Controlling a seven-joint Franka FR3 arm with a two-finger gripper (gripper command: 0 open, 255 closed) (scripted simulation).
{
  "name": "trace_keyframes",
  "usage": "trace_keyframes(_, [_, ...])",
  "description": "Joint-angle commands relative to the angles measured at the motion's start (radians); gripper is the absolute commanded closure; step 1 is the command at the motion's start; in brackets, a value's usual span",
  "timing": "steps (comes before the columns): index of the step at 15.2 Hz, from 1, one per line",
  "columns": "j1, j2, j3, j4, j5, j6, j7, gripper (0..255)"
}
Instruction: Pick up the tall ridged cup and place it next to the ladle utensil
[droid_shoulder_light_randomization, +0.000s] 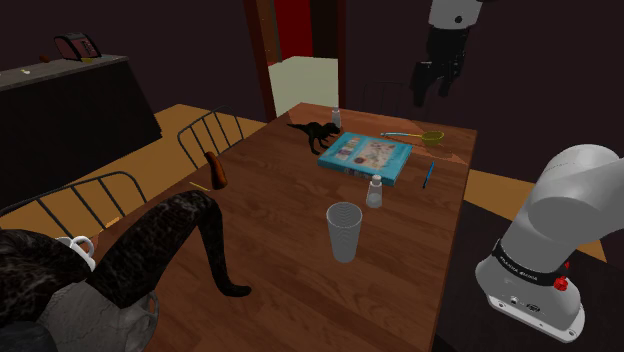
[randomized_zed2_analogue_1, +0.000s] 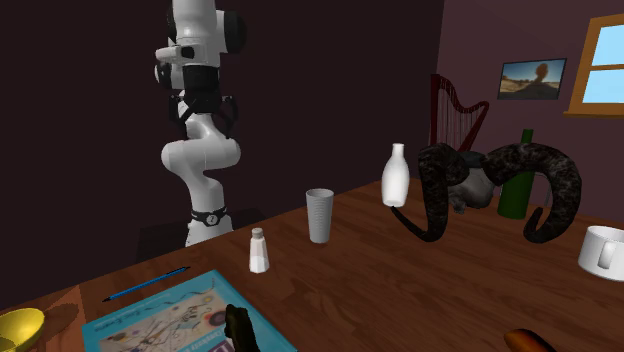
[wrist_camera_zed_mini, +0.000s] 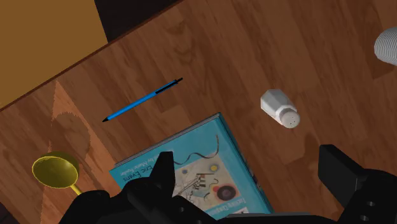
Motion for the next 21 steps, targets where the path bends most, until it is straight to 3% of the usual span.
trace_keyframes(1, [0.0,0.0,0.0,0.0,0.0,0.0,0.0,0])
trace_keyframes(11, [0.095,0.055,0.224,-0.088,0.113,0.144,0.199,0])
trace_keyframes(21, [0.158,0.244,0.462,-0.062,0.177,0.309,0.407,0])
